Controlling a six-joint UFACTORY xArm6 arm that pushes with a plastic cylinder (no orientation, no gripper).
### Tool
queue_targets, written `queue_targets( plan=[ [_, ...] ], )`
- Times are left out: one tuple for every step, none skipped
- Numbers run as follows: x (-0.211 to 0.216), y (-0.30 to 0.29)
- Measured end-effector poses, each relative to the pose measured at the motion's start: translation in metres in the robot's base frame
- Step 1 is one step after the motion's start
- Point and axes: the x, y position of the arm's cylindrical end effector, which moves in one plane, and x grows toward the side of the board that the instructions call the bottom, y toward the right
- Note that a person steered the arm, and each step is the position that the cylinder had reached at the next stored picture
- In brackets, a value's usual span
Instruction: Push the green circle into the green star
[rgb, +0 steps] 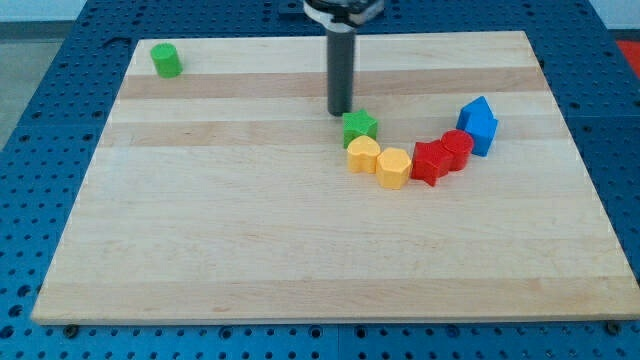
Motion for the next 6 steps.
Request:
queue_targets(
  plan=[
    [-0.052,-0.022],
    [-0.107,-0.054],
    [-0.142,-0.089],
    [-0.142,-0.093],
    [-0.142,-0.13],
    [-0.142,-0.169]
  ],
)
